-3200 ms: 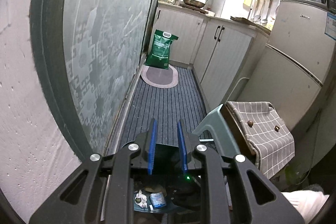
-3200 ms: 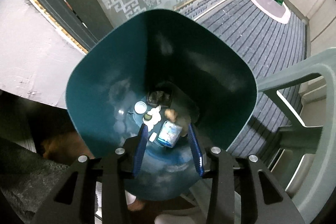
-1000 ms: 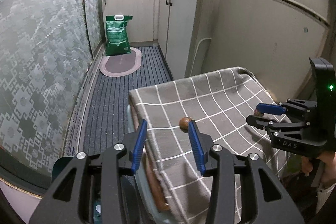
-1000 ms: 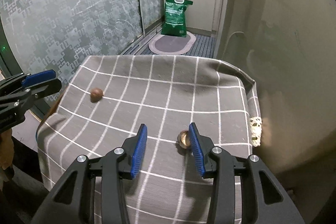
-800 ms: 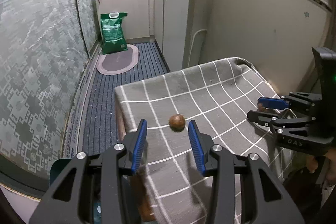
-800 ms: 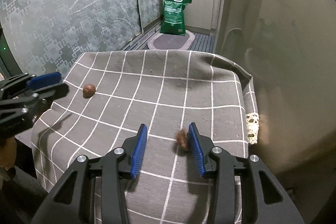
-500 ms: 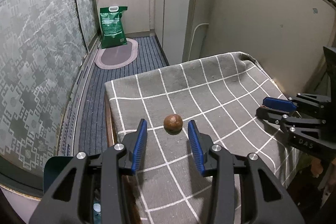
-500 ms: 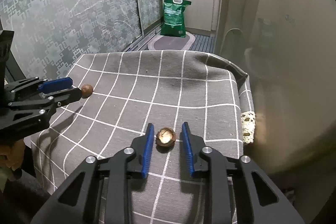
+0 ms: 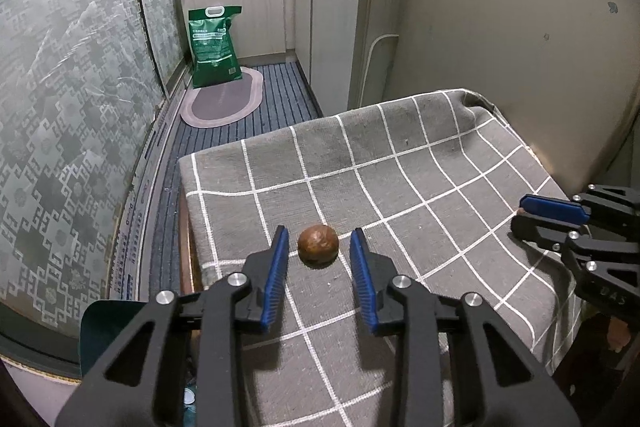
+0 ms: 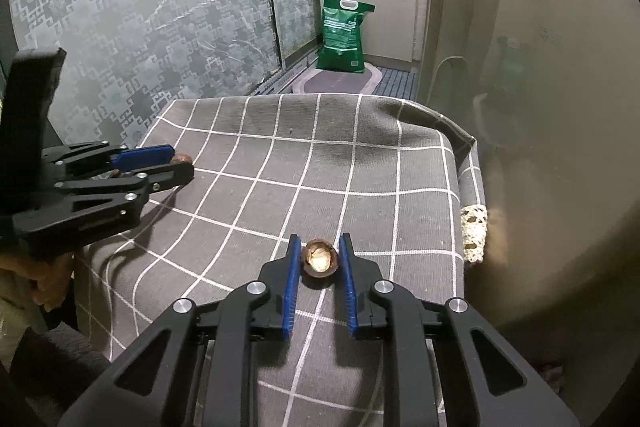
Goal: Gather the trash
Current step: 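Grasp the brown nut with the left tool while the right tool grasps the nut shell, then carry the nut with the left tool while the right tool carries the shell to the bin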
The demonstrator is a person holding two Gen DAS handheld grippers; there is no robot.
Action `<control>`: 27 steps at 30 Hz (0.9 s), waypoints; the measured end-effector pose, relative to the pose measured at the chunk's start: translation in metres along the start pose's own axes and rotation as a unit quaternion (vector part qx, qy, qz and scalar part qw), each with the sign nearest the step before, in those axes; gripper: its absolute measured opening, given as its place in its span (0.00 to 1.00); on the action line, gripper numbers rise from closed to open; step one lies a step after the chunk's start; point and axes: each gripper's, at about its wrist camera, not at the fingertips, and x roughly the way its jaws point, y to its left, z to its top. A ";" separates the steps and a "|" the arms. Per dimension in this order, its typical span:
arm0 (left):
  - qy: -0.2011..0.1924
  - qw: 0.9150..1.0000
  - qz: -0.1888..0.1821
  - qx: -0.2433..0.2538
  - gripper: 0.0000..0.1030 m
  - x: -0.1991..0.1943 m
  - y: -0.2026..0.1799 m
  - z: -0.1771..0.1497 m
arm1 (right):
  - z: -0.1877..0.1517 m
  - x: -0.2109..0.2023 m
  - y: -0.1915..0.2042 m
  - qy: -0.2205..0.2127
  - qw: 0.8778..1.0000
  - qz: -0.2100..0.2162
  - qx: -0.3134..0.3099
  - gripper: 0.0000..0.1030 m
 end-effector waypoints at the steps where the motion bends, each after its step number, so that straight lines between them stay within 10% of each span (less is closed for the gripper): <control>1: 0.001 1.000 0.000 0.000 0.32 0.001 0.000 0.000 | 0.000 -0.001 -0.001 -0.001 1.000 0.001 0.002 0.18; 27: -0.020 1.000 -0.017 -0.008 0.22 -0.025 0.002 0.003 | 0.016 -0.023 0.009 -0.016 1.000 0.018 0.006 0.18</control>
